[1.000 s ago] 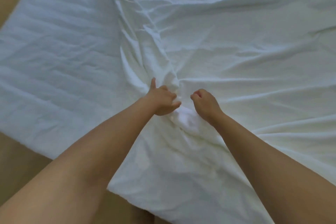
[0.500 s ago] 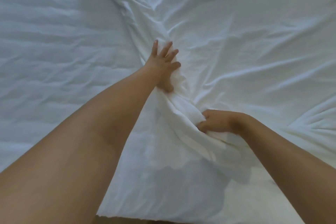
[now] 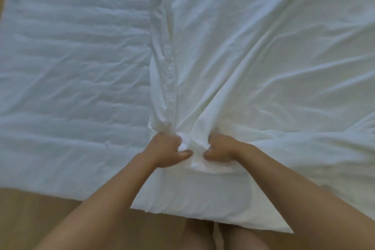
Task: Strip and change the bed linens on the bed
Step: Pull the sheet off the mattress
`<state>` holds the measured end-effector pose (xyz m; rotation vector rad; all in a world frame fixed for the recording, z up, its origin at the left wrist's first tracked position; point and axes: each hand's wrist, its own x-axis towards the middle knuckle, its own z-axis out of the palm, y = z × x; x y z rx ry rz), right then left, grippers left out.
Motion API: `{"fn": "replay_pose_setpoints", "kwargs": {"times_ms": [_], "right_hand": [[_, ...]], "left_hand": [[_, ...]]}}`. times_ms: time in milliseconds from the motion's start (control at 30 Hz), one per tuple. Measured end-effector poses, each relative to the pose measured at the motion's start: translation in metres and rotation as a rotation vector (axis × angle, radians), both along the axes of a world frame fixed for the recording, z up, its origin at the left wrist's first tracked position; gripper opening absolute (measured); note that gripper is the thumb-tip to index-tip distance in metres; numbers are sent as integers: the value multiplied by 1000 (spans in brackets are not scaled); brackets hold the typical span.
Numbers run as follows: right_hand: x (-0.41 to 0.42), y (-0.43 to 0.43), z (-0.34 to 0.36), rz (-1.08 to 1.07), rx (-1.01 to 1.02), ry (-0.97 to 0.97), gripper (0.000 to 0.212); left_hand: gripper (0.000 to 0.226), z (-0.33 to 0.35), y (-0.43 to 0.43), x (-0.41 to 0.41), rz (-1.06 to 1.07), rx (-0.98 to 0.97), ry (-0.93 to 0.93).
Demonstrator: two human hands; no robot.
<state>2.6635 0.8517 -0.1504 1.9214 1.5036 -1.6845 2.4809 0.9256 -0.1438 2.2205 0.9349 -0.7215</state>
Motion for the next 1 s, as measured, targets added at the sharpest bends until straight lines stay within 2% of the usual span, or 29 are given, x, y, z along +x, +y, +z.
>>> {"fn": "replay_pose_setpoints", "kwargs": {"times_ms": [67,133,200,267,333,367,433,500,533,600,667,700,800,867,900,933,1000], "right_hand": [[-9,-24,-1,-30,-37,27,39],[-3,-40,-2,-184,-41,147,44],[4,-46,0,-391,-22,234,48],[5,-40,-2,-592,71,228,39],[4,-21,-3,-782,179,204,31],[4,-10,-2,-863,217,197,33],[5,15,-4,-954,254,165,49],[4,36,-11,-984,265,125,65],[2,46,-14,-997,277,105,65],[-4,65,-16,-1025,366,41,50],[-14,81,-15,-1099,483,-89,35],[-19,90,-13,-1166,537,-126,38],[-30,125,-2,-1367,588,-40,71],[-38,151,-3,-1466,459,33,99],[-44,160,-6,-1505,368,25,106],[-51,165,-10,-1513,297,-27,102],[-68,159,-18,-1413,230,-181,82]], "left_hand": [[47,-1,-13,-2,22,-82,-26],[48,-2,-8,5,180,-88,-111],[61,-7,12,19,272,107,-163],[72,-12,43,32,372,329,-139],[82,-16,77,43,568,395,-123],[92,-20,93,48,679,363,-113],[113,-26,118,59,882,210,-83],[120,-37,137,73,1043,92,-86],[115,-41,145,79,1100,47,-113],[84,-44,154,86,1149,-69,-260],[62,-37,144,77,1006,-120,-364],[61,-31,135,66,849,-100,-374],[49,-18,104,11,310,21,-271],[35,-11,81,-34,77,71,-160],[31,-8,72,-54,-18,100,-107],[30,-5,66,-72,-104,122,-72],[30,-2,65,-98,-185,124,-63]]}}
